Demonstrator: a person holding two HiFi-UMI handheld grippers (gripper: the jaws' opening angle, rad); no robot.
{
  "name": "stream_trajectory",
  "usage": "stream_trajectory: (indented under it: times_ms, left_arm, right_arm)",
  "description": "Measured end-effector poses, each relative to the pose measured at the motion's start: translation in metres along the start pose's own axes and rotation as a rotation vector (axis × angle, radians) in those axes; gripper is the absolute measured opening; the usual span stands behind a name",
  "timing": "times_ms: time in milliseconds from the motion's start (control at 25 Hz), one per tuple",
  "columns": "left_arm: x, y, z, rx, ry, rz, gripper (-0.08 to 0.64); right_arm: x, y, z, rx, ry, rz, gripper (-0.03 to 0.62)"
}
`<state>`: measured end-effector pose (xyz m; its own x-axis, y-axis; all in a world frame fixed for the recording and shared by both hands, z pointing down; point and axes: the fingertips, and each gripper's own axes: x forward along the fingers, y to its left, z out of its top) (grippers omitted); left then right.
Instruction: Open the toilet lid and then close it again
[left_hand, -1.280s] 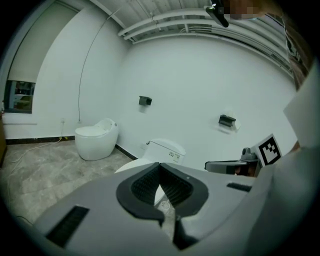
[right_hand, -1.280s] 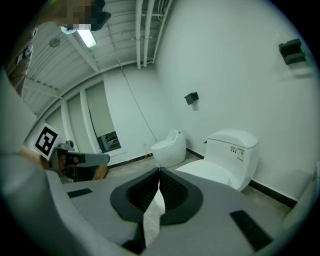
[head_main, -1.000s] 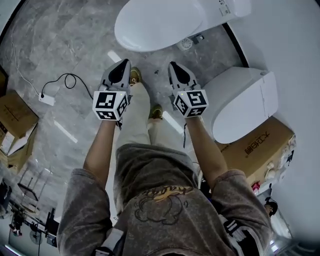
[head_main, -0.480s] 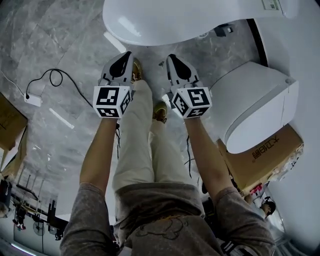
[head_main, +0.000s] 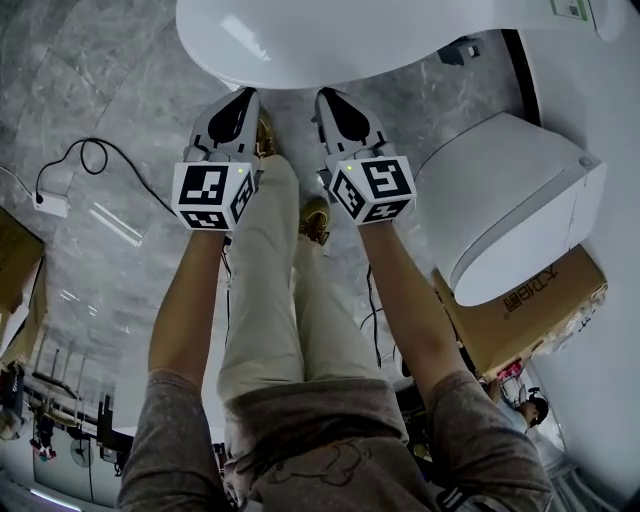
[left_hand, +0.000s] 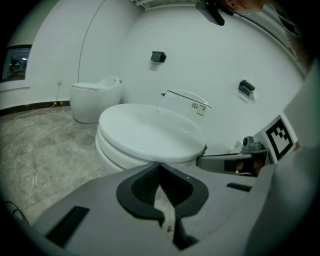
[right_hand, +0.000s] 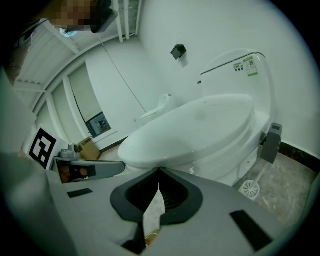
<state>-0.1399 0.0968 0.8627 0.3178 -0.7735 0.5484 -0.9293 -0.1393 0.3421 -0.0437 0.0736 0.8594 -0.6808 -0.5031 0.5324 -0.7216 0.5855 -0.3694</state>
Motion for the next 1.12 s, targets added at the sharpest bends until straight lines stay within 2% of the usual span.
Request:
stream_trajectory:
  times_ms: [280,520,800,1120]
  left_arm:
    - [-0.001,-0.001,0.003,-0.061,0.002,-0.021,0.009]
    - [-0.011,-0.006,0.021,-0.036,-0.006,-0.059,0.009]
    - [-0.035,-0.031,0.067,0.000,-0.028,-0.100,0.008]
    - [-0.057,-0.074,0.147,0.046,-0.080,-0.168,0.009]
  right_arm:
    - [0.000,0.002,0.003,-0.020,0.009,0.012,0.028]
    - [-0.007,0.008,0.018,-0.003,-0.008,0.014,0.028]
    - [-0.032,0.017,0.055,0.016,-0.036,0.019,0.028]
    - [-0.066,0.019,0.118,0.057,-0.086,-0.026,0.027]
